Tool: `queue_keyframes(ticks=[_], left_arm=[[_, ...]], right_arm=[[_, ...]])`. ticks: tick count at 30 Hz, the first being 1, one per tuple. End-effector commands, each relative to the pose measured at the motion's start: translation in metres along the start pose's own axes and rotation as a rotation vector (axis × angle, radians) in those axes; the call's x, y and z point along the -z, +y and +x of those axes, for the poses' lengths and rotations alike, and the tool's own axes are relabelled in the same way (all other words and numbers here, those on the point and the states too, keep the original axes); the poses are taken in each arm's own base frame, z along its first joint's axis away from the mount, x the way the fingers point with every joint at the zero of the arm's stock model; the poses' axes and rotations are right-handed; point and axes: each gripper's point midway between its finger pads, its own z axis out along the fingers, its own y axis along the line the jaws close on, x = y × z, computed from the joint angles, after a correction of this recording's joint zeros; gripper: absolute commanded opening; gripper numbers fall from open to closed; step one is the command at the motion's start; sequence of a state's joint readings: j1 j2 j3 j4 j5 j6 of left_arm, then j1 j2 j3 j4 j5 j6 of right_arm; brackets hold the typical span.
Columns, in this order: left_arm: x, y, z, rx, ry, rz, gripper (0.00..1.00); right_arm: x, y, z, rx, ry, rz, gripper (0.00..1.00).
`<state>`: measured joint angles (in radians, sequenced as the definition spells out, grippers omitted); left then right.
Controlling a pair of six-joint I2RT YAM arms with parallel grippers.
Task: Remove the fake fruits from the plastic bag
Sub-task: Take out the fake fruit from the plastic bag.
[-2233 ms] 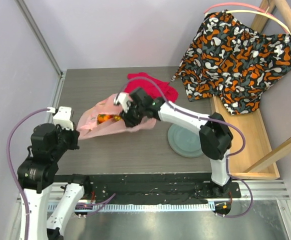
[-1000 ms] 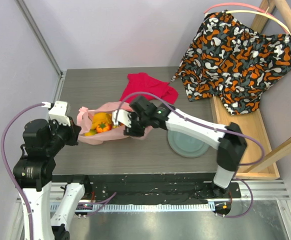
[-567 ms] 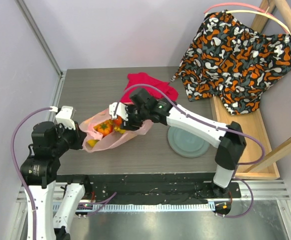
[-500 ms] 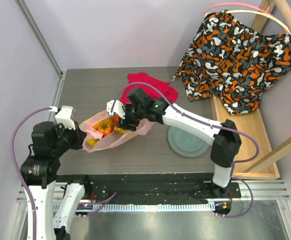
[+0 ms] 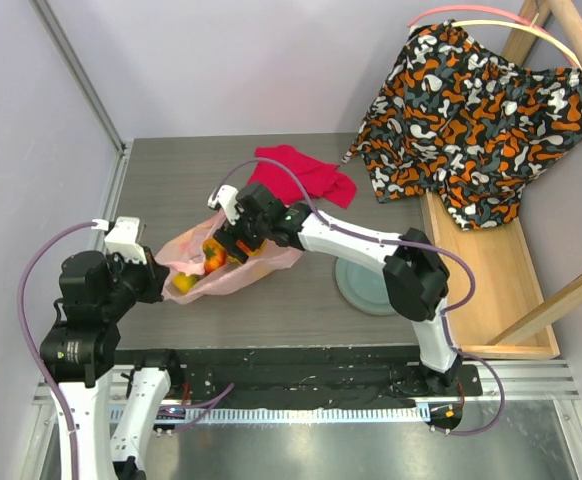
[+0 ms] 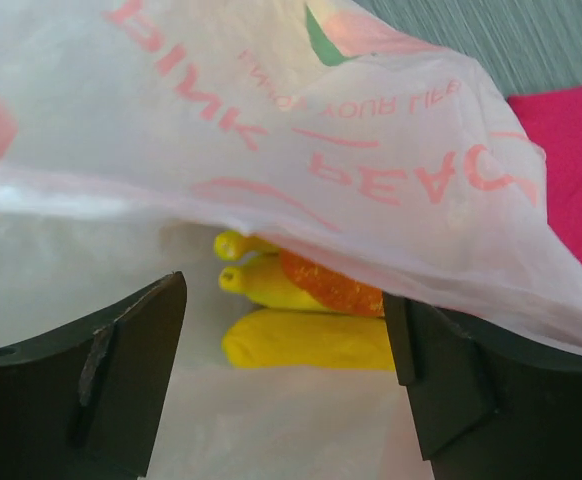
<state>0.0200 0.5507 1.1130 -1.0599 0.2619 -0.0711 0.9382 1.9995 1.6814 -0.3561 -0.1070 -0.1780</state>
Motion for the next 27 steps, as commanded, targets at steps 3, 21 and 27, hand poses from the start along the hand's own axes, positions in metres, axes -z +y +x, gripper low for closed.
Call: queue_keyframes(ticks=[3,21,27], left_arm=[[-0.002,0.001,-0.006,0.012,-0.025,-0.001,0.0],[-0.009,0.004,-0.006,0.008,-0.031,-0.009,0.0],[-0.016,0.006,-0.004,0.008,-0.026,-0.007,0.0]], right_arm=[[-0.036,-0.034,-0.003,-0.11,-0.022,0.179,0.89],[-0.005,-0.018,-0.041,-0.014,-0.179,0.004,0.25],[0.067,0.019,-0.069,0.06,-0.323,-0.18,0.2]])
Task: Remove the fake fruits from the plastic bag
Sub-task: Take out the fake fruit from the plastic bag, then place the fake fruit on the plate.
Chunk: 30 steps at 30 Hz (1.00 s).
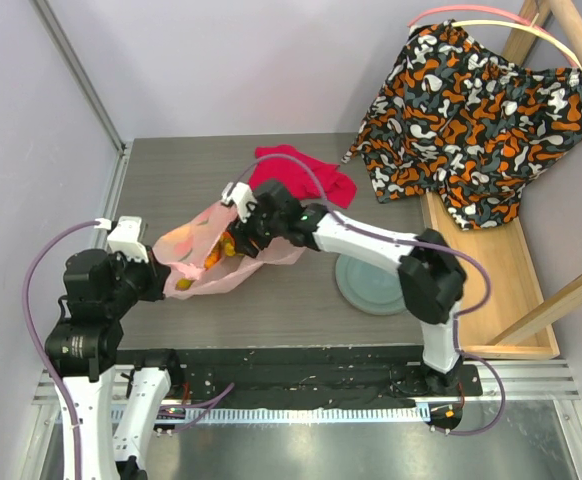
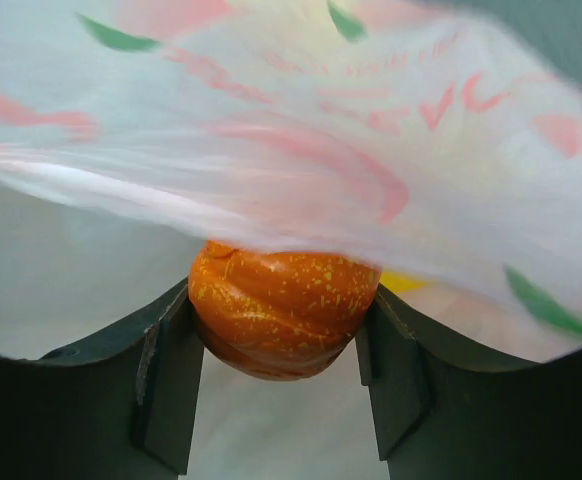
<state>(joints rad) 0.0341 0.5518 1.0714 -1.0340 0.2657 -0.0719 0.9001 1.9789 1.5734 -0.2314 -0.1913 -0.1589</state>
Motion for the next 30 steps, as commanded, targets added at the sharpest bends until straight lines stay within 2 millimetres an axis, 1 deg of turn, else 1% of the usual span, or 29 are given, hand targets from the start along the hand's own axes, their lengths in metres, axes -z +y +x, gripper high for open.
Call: queue_keyframes(ticks=[1,2,5,6,7,8,9,10,11,12,13,14,15,16,17,18,19,20,21,22,23,24,25,26,27,28,29,30], left_arm=[[-0.007,0.003,-0.01,-0.002,-0.039,-0.009,0.0],[-0.008,0.003,-0.012,-0.007,-0.047,-0.004,0.0],[-0.013,0.005,-0.012,-0.009,-0.046,-0.006,0.0],[-0.015,0.006,-0.01,-0.007,-0.037,-0.01,0.0],[-0.016,0.009,-0.012,-0.009,-0.045,-0.024,0.0],[-0.018,0.011,-0.013,-0.011,-0.044,-0.032,0.0],[-0.02,0.012,-0.014,-0.012,-0.041,-0.037,0.0],[-0.021,0.014,-0.02,-0.017,-0.057,-0.044,0.0],[-0.021,0.013,-0.023,-0.019,-0.063,-0.042,0.0],[-0.022,0.013,-0.026,-0.022,-0.067,-0.038,0.0],[-0.021,0.011,-0.033,-0.028,-0.078,-0.031,0.0],[-0.022,0.009,-0.035,-0.033,-0.077,-0.018,0.0],[-0.022,0.009,-0.038,-0.044,-0.082,-0.016,0.0],[-0.022,0.01,-0.041,-0.051,-0.092,-0.016,0.0],[-0.02,0.011,-0.046,-0.056,-0.105,-0.027,0.0],[-0.019,0.011,-0.049,-0.057,-0.114,-0.03,0.0],[-0.018,0.01,-0.052,-0.058,-0.123,-0.028,0.0],[-0.017,0.008,-0.054,-0.061,-0.132,-0.016,0.0],[-0.016,0.007,-0.054,-0.065,-0.139,-0.01,0.0],[-0.017,0.006,-0.057,-0.068,-0.152,-0.005,0.0],[-0.018,0.006,-0.055,-0.069,-0.155,-0.004,0.0],[-0.019,0.008,-0.055,-0.067,-0.159,-0.016,0.0],[-0.02,0.009,-0.058,-0.065,-0.176,-0.018,0.0],[-0.02,0.011,-0.058,-0.064,-0.184,-0.03,0.0],[-0.02,0.014,-0.06,-0.062,-0.192,-0.043,0.0],[-0.019,0.015,-0.064,-0.06,-0.204,-0.048,0.0],[-0.018,0.016,-0.067,-0.059,-0.211,-0.055,0.0],[-0.015,0.019,-0.074,-0.055,-0.22,-0.07,0.0]], right_arm=[[0.076,0.041,-0.084,0.112,-0.284,-0.205,0.2],[0.088,0.048,-0.091,0.122,-0.308,-0.234,0.2],[0.105,0.065,-0.1,0.114,-0.34,-0.324,0.19],[0.117,0.069,-0.113,0.111,-0.367,-0.339,0.19],[0.124,0.073,-0.118,0.116,-0.379,-0.364,0.19],[0.138,0.075,-0.131,0.124,-0.399,-0.369,0.19],[0.146,0.076,-0.135,0.128,-0.404,-0.371,0.19],[0.154,0.074,-0.139,0.143,-0.409,-0.363,0.19],[0.162,0.064,-0.138,0.13,-0.39,-0.332,0.19],[0.177,0.056,-0.142,0.129,-0.4,-0.296,0.19],[0.183,0.046,-0.133,0.115,-0.362,-0.259,0.19],[0.191,0.012,-0.128,0.092,-0.342,-0.13,0.19],[0.197,-0.004,-0.119,0.09,-0.316,-0.072,0.18],[0.215,-0.022,-0.115,0.091,-0.312,0.0,0.18],[0.222,-0.04,-0.097,0.082,-0.254,0.062,0.18],[0.238,-0.073,-0.083,0.052,-0.224,0.148,0.18],[0.256,-0.08,-0.066,0.032,-0.183,0.175,0.18],[0.264,-0.091,-0.05,0.016,-0.147,0.196,0.18],[0.282,-0.112,-0.032,-0.035,-0.133,0.22,0.18],[0.29,-0.11,-0.007,-0.069,-0.071,0.2,0.19],[0.292,-0.114,0.02,-0.071,-0.006,0.186,0.2],[0.297,-0.117,0.042,-0.103,0.03,0.163,0.2],[0.3,-0.11,0.07,-0.155,0.1,0.123,0.2],[0.296,-0.104,0.097,-0.198,0.159,0.078,0.2],[0.295,-0.102,0.114,-0.181,0.195,0.041,0.2],[0.298,-0.096,0.131,-0.243,0.233,-0.006,0.2],[0.291,-0.093,0.147,-0.29,0.265,-0.055,0.2],[0.288,-0.091,0.154,-0.331,0.272,-0.091,0.2]])
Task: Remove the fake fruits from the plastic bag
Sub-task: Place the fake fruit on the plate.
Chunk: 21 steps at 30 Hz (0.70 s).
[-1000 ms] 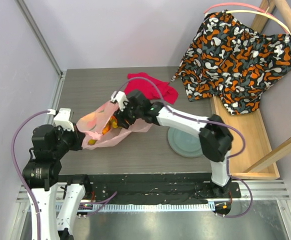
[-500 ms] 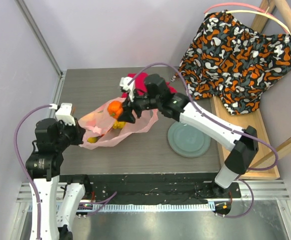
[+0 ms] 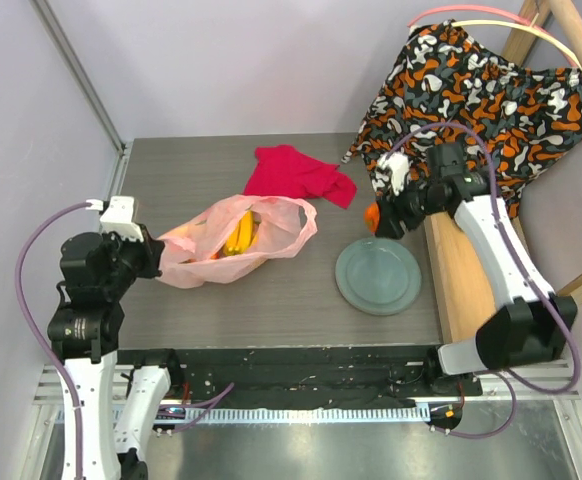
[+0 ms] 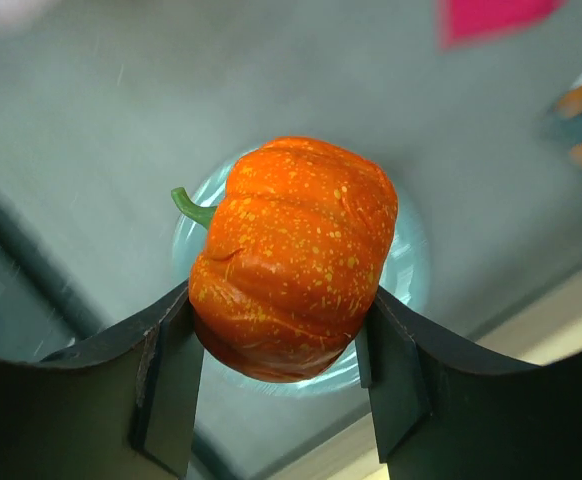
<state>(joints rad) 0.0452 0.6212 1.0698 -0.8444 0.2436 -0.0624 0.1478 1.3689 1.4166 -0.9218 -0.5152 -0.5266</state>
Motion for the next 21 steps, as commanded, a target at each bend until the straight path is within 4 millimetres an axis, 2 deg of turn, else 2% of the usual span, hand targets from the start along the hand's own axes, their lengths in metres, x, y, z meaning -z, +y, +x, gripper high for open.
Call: queue_keyframes(ticks=[1,6,9,11,15,18,19,20,21], left_arm=[[0.002,0.011,-0.034,-0.02,-0.102,-0.051,0.0],[0.003,0.013,-0.037,-0.018,-0.086,-0.063,0.0],[0.005,0.013,-0.027,-0.013,-0.051,-0.065,0.0],[0.004,0.014,-0.02,-0.014,-0.03,-0.065,0.0],[0.005,0.02,-0.008,-0.002,0.007,-0.092,0.0],[0.005,0.022,-0.007,0.004,0.015,-0.101,0.0],[0.007,0.023,-0.008,0.003,0.009,-0.104,0.0],[0.007,0.024,-0.008,0.006,0.005,-0.11,0.0],[0.008,0.024,-0.009,0.007,0.003,-0.113,0.0]], right_arm=[[-0.015,0.043,0.075,-0.154,0.201,-0.342,0.2],[-0.048,0.045,0.1,-0.326,0.247,-0.499,0.21],[-0.063,0.044,0.111,-0.37,0.276,-0.553,0.22],[-0.069,0.044,0.113,-0.379,0.28,-0.586,0.24],[-0.08,0.046,0.131,-0.439,0.349,-0.645,0.29],[-0.084,0.046,0.142,-0.465,0.381,-0.657,0.43],[-0.088,0.043,0.145,-0.455,0.38,-0.64,0.51],[-0.09,0.039,0.145,-0.485,0.389,-0.602,0.64],[-0.097,0.024,0.148,-0.441,0.373,-0.532,0.69]])
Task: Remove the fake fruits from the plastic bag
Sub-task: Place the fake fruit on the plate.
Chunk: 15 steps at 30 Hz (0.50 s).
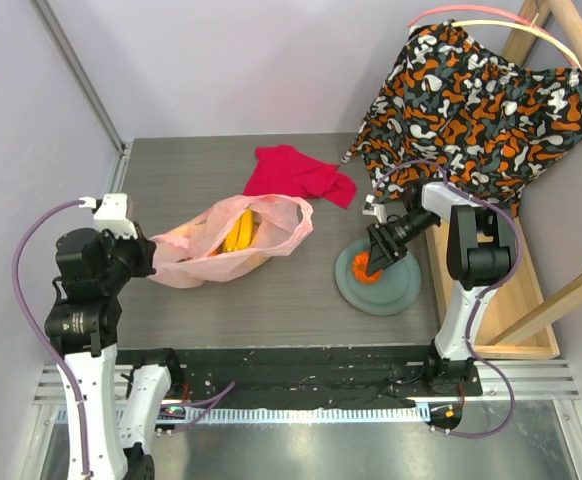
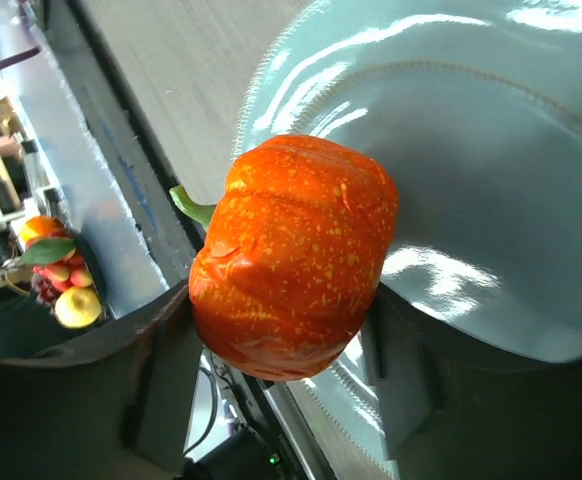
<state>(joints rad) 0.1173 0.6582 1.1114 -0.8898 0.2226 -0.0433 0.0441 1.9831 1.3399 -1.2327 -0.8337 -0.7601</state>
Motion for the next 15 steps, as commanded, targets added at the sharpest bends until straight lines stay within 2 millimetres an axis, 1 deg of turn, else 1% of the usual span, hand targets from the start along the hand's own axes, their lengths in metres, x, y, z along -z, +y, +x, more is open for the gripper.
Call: queue_keyframes(ticks=[1,2,3,7,9,10,11,14,15], left_arm=[[0.006,0.006,-0.007,-0.008,-0.032,-0.03,0.0],[0.008,0.006,-0.008,-0.008,-0.036,-0.032,0.0],[0.01,0.005,-0.007,-0.008,-0.034,-0.031,0.0],[0.012,0.005,-0.004,-0.012,-0.031,-0.027,0.0],[0.012,0.005,-0.003,-0.013,-0.033,-0.029,0.0],[0.012,0.005,-0.003,-0.013,-0.034,-0.029,0.0],[0.012,0.005,-0.002,-0.013,-0.034,-0.029,0.0],[0.014,0.003,-0.005,-0.018,-0.042,-0.021,0.0],[0.015,0.002,-0.005,-0.026,-0.045,-0.017,0.0]], right_arm=[[0.013,-0.019,-0.015,0.046,-0.069,0.124,0.73],[0.018,-0.022,-0.019,0.06,-0.086,0.164,0.99],[0.022,-0.03,-0.023,0.059,-0.103,0.202,1.0],[0.033,-0.041,-0.025,0.073,-0.084,0.289,1.0],[0.04,-0.04,-0.028,0.103,-0.096,0.325,1.0],[0.042,-0.042,-0.026,0.11,-0.091,0.351,1.0],[0.045,-0.041,-0.028,0.125,-0.098,0.365,1.0],[0.066,-0.027,-0.039,0.21,-0.156,0.438,1.0],[0.082,-0.015,-0.05,0.274,-0.212,0.486,1.0]])
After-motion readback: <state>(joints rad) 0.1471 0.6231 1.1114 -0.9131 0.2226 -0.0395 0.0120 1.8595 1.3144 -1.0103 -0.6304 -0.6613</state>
